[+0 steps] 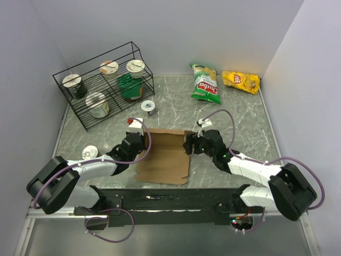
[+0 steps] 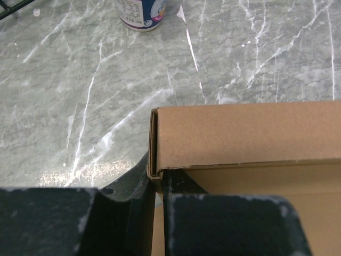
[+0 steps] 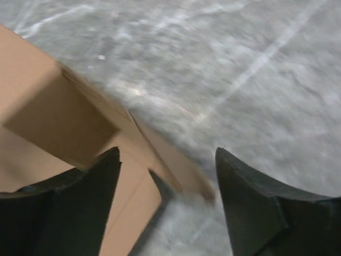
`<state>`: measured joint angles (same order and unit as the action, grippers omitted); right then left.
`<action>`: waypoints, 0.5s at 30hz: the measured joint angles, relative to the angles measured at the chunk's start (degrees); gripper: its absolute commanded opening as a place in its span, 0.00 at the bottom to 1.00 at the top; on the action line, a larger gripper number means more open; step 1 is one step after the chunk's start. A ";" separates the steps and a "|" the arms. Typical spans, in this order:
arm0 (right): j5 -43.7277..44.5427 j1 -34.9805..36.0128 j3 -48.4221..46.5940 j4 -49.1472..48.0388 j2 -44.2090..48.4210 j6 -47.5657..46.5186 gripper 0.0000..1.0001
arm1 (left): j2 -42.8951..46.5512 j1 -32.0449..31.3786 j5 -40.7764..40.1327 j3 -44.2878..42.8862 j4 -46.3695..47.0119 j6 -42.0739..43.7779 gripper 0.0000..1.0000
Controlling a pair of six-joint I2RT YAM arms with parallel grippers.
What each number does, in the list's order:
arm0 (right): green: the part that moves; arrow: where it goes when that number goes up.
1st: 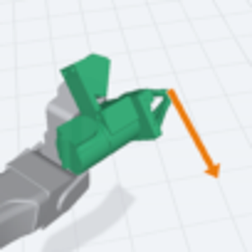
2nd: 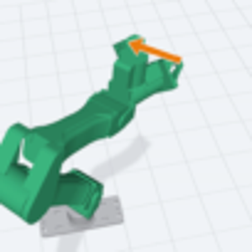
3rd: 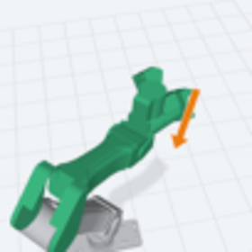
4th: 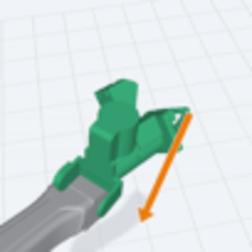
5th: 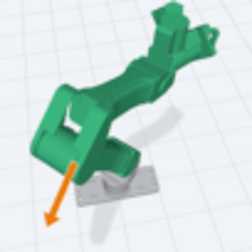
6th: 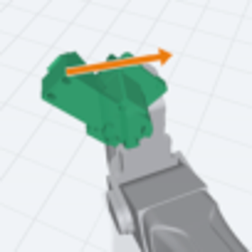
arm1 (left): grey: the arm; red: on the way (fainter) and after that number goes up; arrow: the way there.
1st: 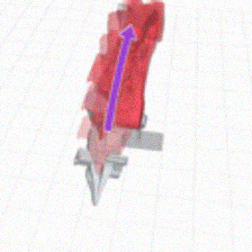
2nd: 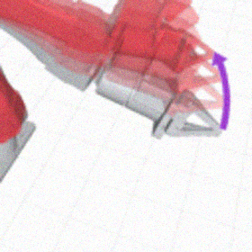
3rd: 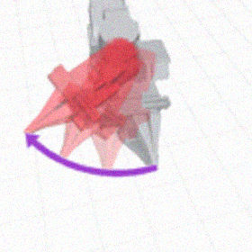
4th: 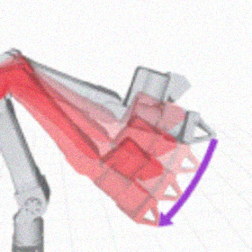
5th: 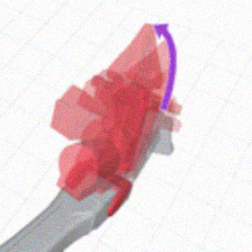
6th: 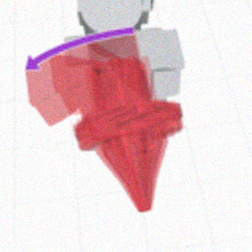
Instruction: Fold the paper box
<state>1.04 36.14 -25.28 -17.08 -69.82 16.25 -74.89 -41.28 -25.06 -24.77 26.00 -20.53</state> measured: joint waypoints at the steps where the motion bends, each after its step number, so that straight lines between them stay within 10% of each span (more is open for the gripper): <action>1: 1.29 0.00 0.02 1.92 1.25 0.92 0.81 | 0.02 -0.02 -0.33 0.00 -0.11 -0.22 0.01; 9: 6.60 0.00 7.34 10.67 20.28 13.64 0.45 | 0.07 -0.11 -0.81 0.00 -0.31 -1.05 0.01; 15: 8.15 -0.02 12.00 13.09 18.10 21.70 0.38 | 0.07 -0.11 -0.92 0.00 -0.37 -1.42 0.01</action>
<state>9.19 36.12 -13.28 -3.99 -51.72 37.95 -74.83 -41.39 -25.98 -24.77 25.63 -21.96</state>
